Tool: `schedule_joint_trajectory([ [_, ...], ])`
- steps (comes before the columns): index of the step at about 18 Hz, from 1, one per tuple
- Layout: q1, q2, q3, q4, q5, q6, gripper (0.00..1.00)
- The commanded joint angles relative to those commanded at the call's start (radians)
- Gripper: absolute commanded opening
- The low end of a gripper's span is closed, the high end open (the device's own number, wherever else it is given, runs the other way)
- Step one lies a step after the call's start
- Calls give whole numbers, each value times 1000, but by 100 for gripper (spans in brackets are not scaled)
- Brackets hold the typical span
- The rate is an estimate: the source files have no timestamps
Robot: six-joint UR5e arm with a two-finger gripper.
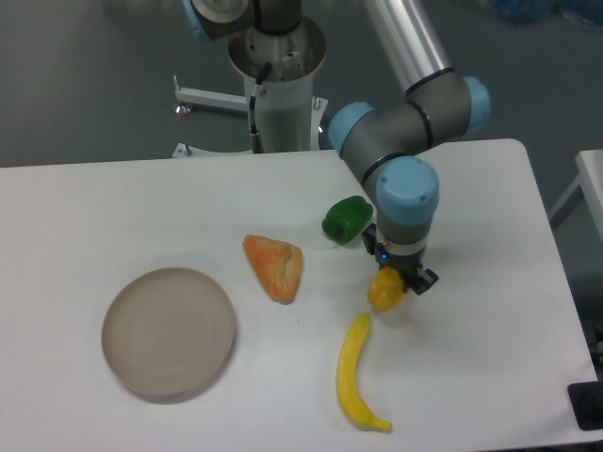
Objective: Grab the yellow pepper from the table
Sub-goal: 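Close the gripper on the yellow bell pepper and lift it, then hold the yellow bell pepper raised above the table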
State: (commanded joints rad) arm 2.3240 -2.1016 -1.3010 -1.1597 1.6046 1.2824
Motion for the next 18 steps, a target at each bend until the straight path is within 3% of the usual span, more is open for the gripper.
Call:
schedule_joint_trajectory([
  [6, -14, -14, 74, 0, -35, -15, 44],
  [18, -28, -31, 75, 44, -38, -17, 44],
])
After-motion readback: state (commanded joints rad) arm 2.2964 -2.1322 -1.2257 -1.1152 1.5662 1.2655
